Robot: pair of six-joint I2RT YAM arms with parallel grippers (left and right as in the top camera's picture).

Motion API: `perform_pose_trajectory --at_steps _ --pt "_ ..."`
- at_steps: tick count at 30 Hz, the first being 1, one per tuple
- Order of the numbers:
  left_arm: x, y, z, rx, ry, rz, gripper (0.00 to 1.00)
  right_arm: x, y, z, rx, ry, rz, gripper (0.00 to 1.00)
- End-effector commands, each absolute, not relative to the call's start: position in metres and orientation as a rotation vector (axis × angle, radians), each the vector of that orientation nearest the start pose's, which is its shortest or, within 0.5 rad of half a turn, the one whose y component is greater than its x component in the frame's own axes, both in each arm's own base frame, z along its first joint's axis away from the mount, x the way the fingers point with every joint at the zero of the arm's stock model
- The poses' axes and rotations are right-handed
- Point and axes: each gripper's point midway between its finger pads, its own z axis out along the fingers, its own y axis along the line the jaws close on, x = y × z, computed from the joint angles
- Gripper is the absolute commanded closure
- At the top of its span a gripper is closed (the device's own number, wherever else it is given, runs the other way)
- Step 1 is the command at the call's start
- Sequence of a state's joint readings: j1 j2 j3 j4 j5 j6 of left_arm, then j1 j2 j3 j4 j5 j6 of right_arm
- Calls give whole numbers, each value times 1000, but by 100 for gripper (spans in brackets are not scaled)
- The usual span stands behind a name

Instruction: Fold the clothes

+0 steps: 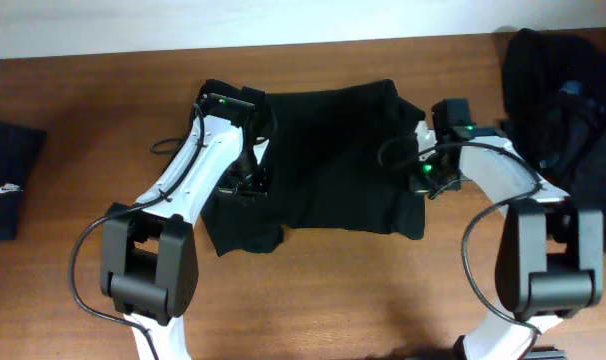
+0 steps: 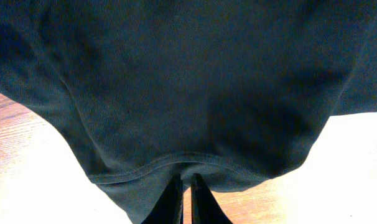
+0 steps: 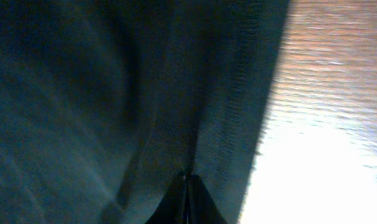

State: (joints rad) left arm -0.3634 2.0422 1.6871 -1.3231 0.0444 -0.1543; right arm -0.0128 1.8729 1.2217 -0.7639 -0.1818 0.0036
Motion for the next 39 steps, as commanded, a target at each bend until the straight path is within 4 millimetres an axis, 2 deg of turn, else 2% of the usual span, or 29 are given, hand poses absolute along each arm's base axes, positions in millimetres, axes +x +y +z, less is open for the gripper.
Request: perform_pose_trajectory --at_steps 1,3,6,14,15,17,18,22,24,27,29,32,34,36,37,39 --pt "337 -133 74 316 3246 -9 93 377 18 48 24 2912 247 96" --pt "337 -133 74 316 3246 -9 93 375 17 46 10 2925 242 93" --pt "337 -133 74 316 3246 -9 93 372 7 44 7 2942 155 96" --pt "336 -133 74 317 3249 -8 93 369 -6 42 72 2959 80 96" --pt "336 -133 74 317 3249 -8 93 368 -6 42 73 2962 78 91" --pt "337 -133 74 317 3246 -7 93 368 -5 42 72 2963 80 46" --pt "338 -132 74 316 3243 3 92 368 -5 42 71 2962 79 41" --pt "341 -126 74 315 3231 58 83 371 -5 53 107 2951 84 40" --pt "341 -125 74 311 3230 57 80 374 -1 68 103 2938 119 40" --pt "344 -121 74 288 3228 49 73 369 18 91 85 2929 276 41" --pt "348 -117 77 263 3222 42 65 361 21 97 86 2947 306 43" --pt "354 -117 86 223 3196 -33 61 348 22 97 94 2996 311 50" --pt "360 -124 97 198 3155 -145 60 341 22 95 99 3025 315 65" --pt "366 -129 108 181 3105 -240 59 337 23 94 98 3040 325 91" --pt "368 -133 112 181 3086 -274 59 336 25 93 98 3043 341 96" --pt "370 -137 117 184 3064 -309 59 331 30 89 98 3054 377 96"
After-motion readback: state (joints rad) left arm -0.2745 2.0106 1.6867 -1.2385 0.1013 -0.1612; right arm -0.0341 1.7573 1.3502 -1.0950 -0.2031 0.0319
